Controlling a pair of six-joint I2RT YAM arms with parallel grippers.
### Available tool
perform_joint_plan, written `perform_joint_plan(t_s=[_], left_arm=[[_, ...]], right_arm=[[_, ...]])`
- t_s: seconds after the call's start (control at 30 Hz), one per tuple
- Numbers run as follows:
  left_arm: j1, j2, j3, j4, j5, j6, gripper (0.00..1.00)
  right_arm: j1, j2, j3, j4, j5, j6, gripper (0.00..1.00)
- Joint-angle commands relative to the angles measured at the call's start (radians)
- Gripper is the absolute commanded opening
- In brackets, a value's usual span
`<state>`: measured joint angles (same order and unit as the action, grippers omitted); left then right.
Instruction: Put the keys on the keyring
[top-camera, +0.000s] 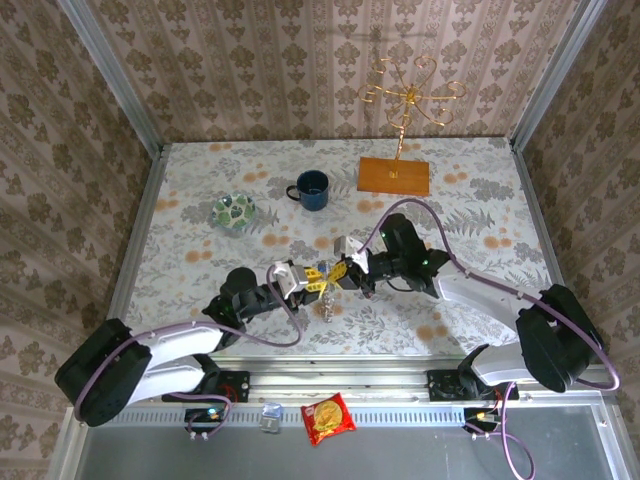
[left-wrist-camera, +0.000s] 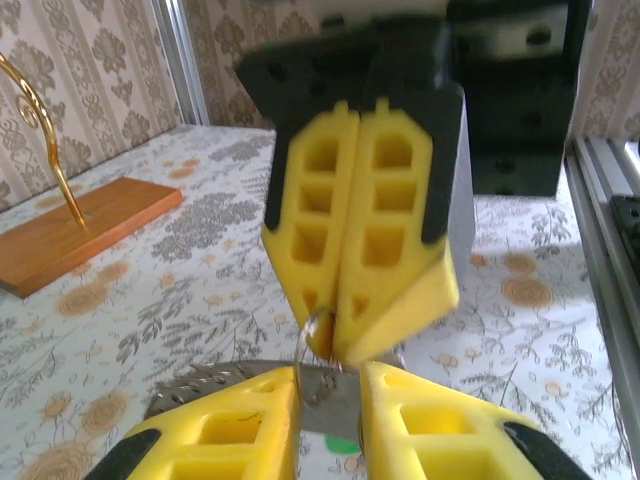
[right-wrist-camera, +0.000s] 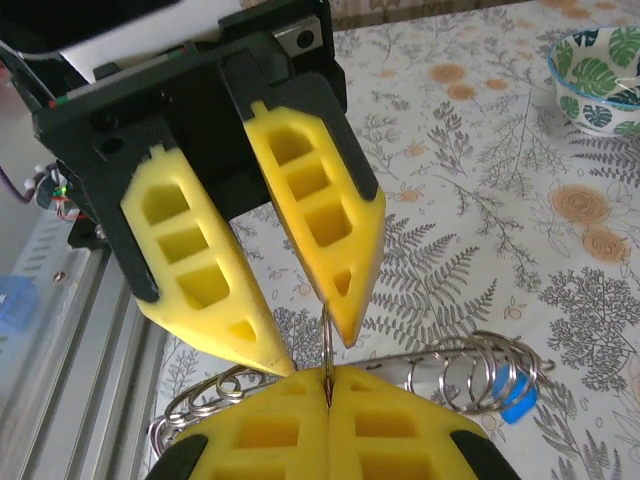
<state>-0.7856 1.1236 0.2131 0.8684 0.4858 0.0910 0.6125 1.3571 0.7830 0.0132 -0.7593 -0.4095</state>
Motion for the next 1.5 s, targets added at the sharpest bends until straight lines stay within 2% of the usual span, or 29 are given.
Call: perform_joint_plan(t_s=[0.0, 0.13, 0.3, 0.57, 0.77, 0.87, 1.0, 1.07, 1.17, 1.27, 1.47], left_arm=[[-0.006, -0.037, 0.055, -0.165, -0.008, 0.072, 0.22], [-0.007, -0.051, 0.091, -0.272, -0.006, 0.118, 0.20], [-0.007, -0.056, 0.111, -0.286, 0.004, 0.119, 0.21], [-0.004, -0.062, 0.107, -0.267, 0.055, 0.098, 0.24], [-0.004, -0.041, 0.120, -0.260, 0.069, 0.100, 0.11], [-0.004, -0.039, 0.118, -0.238, 0.076, 0.095, 0.00], [-0.003, -0.039, 0.080, -0.141, 0.077, 0.054, 0.00], [-0.003, -0.030, 0.056, -0.075, 0.080, 0.027, 0.00], [0.000, 0.000, 0.029, 0.036, 0.079, -0.013, 0.00], [-0.001, 0.023, 0.023, 0.078, 0.082, -0.032, 0.00], [-0.001, 0.045, 0.020, 0.118, 0.085, -0.042, 0.00]], right_arm=[[0.009, 0.001, 0.101, -0.224, 0.025, -0.142, 0.00], [0.036, 0.018, 0.191, -0.401, 0.078, -0.261, 0.00], [0.087, 0.077, 0.309, -0.588, 0.181, -0.372, 0.00], [0.131, 0.105, 0.362, -0.639, 0.253, -0.420, 0.00], [0.149, 0.103, 0.365, -0.620, 0.209, -0.409, 0.00], [0.142, 0.083, 0.328, -0.558, 0.173, -0.356, 0.00], [0.049, -0.020, 0.159, -0.269, 0.066, -0.162, 0.33], [-0.005, -0.045, 0.080, -0.124, -0.012, -0.059, 0.37], [-0.028, -0.039, 0.013, 0.010, -0.073, 0.036, 0.39], [-0.028, -0.031, -0.022, 0.086, -0.089, 0.087, 0.39], [-0.028, -0.024, -0.042, 0.099, -0.099, 0.090, 0.36]])
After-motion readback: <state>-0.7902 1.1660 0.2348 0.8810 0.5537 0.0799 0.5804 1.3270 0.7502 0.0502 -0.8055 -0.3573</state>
